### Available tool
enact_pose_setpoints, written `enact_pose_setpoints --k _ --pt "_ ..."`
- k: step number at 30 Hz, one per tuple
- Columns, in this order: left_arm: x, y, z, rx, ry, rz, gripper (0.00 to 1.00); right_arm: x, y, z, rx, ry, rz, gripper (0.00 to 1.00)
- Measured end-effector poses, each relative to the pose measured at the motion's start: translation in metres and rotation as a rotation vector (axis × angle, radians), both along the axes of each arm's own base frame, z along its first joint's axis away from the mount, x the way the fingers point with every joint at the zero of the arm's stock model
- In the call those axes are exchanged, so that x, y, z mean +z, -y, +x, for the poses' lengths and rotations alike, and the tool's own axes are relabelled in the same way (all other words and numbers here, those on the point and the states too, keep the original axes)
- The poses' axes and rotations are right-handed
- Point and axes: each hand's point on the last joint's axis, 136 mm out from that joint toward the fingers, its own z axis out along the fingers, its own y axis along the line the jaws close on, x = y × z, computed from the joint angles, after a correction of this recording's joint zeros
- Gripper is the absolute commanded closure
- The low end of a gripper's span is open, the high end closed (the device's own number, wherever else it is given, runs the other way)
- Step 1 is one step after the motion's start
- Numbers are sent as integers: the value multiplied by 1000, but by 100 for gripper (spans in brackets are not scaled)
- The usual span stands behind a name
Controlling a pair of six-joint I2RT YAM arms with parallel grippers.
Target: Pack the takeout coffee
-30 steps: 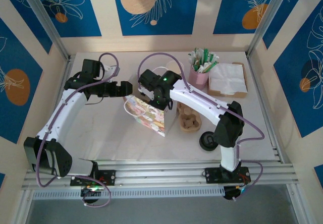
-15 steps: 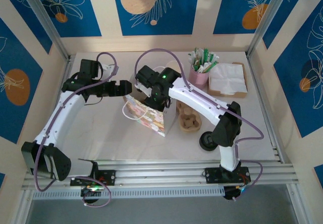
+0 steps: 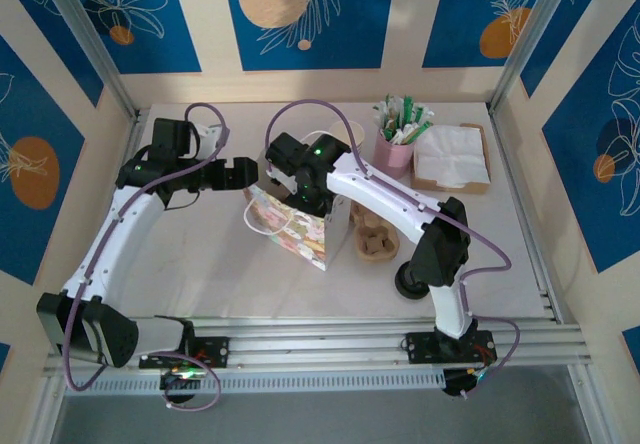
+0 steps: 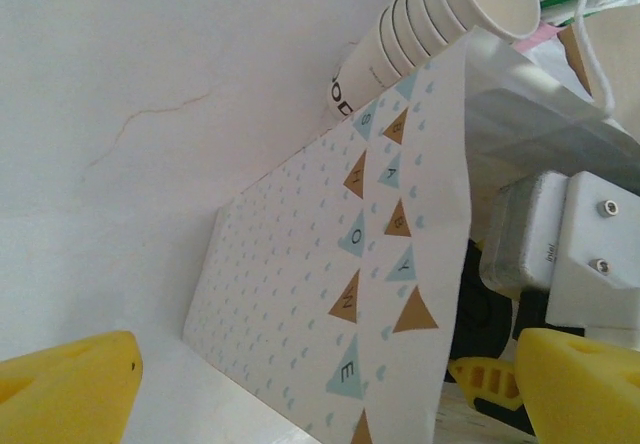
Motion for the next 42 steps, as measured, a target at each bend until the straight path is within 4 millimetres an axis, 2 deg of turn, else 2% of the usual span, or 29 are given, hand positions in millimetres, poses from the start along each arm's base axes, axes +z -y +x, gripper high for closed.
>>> enact_pose_setpoints --k 15,21,35,42 --pt "-4 -3 4 27 -10 14 6 14 1 -1 8 19 19 41" --pt "-7 -5 4 34 -14 23 6 -1 10 -5 3 -13 -19 41" --pt "-10 -5 5 36 -21 28 6 -2 10 -5 21 -10 -18 42" --pt "-10 -6 5 37 -21 29 6 6 10 -3 36 17 -27 41"
